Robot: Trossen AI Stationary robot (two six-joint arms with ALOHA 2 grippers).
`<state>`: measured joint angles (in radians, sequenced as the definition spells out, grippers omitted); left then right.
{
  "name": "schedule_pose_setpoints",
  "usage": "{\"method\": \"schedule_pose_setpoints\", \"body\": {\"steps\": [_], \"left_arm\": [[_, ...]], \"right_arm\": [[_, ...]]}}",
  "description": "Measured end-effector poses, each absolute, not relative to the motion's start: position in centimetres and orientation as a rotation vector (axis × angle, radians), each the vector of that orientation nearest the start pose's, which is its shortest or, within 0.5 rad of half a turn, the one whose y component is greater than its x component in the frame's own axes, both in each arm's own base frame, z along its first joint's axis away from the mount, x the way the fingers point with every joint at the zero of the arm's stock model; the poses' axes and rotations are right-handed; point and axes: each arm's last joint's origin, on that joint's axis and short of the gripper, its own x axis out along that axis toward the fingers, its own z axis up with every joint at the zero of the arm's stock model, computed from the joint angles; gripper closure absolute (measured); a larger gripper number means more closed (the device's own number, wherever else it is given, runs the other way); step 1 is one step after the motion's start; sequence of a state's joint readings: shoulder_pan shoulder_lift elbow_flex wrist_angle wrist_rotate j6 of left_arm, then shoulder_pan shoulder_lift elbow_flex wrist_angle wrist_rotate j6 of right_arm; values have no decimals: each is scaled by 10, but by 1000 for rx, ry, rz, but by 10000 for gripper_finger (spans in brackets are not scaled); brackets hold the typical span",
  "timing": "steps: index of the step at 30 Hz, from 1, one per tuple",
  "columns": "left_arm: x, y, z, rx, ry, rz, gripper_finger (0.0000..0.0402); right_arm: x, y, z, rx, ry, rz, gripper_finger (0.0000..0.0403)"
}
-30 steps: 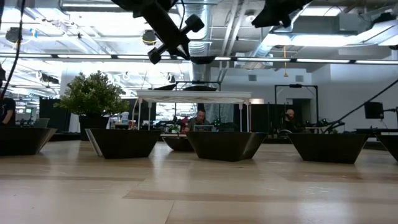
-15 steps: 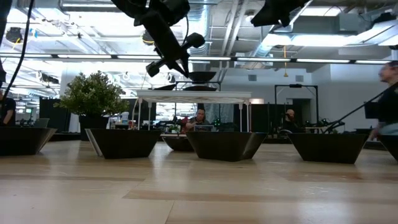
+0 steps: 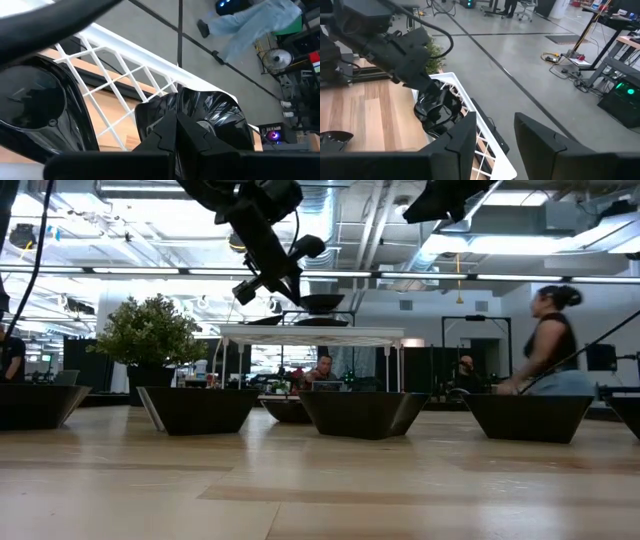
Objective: Pick & Place Mini shaped plates
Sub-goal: Stack the black leaf shaped plate on top of the black leaf shaped plate on the shelf
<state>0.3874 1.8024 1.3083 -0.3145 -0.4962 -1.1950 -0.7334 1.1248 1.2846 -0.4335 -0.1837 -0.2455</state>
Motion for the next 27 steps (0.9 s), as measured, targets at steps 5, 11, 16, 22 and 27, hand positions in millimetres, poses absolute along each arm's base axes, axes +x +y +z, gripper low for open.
{"method": "schedule_pose_setpoints", "body": {"steps": [5,11,16,22,27], "left_arm": [[355,159,230,-1002,230,1216,399],[354,163,230,-1003,219,1224,398],[354,167,227,-1005,215,1233,387],[362,170,213,-1023,231,1211,371],[366,168,212,-1040,224,1173,369]], "right_arm": [[175,-151,414,-136,319,-509,274],[175,-151,414,-142,320,-508,275],[175,-151,414,-142,320,-508,274],[175,-151,414,-142,319,-508,274],[175,-151,414,-142,320,-508,274]]}}
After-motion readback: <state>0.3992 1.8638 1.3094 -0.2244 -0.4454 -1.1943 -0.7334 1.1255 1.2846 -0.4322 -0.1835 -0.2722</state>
